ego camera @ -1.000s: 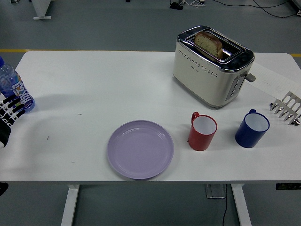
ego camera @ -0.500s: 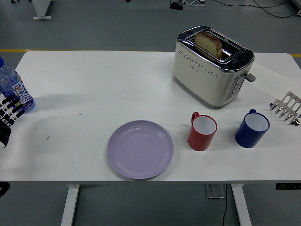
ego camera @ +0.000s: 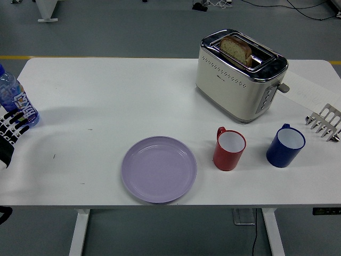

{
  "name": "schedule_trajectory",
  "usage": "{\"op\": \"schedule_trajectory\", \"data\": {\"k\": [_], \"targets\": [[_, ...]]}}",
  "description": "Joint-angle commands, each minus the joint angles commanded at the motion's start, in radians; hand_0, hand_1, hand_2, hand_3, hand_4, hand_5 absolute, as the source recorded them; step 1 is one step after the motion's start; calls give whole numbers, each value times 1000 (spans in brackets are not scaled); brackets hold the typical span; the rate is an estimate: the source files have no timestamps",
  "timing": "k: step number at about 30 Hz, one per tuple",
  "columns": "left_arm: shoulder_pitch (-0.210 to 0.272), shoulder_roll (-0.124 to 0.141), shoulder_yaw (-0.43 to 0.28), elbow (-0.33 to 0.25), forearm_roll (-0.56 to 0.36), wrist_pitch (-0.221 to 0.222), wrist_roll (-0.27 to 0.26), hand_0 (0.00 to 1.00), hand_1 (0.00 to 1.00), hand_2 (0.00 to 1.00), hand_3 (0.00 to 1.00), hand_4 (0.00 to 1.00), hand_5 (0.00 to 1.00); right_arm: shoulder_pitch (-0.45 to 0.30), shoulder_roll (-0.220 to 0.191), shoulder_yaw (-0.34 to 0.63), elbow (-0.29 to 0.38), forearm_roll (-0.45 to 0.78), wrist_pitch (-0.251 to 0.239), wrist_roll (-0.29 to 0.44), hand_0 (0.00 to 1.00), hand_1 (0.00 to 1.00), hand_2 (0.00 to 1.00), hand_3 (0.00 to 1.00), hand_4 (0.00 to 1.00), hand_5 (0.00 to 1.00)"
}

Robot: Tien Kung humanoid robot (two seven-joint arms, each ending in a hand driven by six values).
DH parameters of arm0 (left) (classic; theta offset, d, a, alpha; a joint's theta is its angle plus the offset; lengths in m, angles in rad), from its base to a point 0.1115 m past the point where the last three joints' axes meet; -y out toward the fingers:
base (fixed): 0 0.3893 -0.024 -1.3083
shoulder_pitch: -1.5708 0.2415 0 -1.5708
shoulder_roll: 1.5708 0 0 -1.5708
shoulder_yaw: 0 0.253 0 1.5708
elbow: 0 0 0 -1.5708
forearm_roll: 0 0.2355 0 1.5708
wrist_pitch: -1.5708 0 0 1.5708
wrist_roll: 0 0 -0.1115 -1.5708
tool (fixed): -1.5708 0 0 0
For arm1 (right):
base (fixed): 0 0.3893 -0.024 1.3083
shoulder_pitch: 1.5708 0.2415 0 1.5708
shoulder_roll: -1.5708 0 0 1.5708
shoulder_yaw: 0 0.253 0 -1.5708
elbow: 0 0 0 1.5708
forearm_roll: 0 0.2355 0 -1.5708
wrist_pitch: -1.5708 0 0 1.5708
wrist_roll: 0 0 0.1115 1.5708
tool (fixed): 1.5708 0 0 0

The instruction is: Push plate across desktop

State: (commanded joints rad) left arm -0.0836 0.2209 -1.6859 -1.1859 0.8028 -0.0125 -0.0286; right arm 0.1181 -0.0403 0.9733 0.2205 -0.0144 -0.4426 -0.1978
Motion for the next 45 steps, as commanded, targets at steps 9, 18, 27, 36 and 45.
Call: {"op": "schedule_trajectory", "data": {"k": [9,18,27,36,45], "targets": [[5,-1,1,3,-3,10,-2,782,762,735,701,555,998,-3,2,4,2,-8,-1,-4,549,460,576,578,306,445],[9,0,5,3,-3,17,-3,782,760,734,700,554,998,-6,3,5,1,-11,0,-4,549,460,576,579,306,445],[9,1,0,2,-2,19,-2,779,752,723,700,553,998,1,2,2,0,-6,3,-2,550,460,576,579,306,445],[12,1,-8,1,-1,19,-2,778,752,722,699,553,998,5,1,2,-1,-8,5,-1,549,460,576,579,306,446],[6,2,-10,0,-1,18,-2,778,748,719,699,553,998,9,1,-1,-2,-6,8,0,550,460,577,579,305,444]]}}
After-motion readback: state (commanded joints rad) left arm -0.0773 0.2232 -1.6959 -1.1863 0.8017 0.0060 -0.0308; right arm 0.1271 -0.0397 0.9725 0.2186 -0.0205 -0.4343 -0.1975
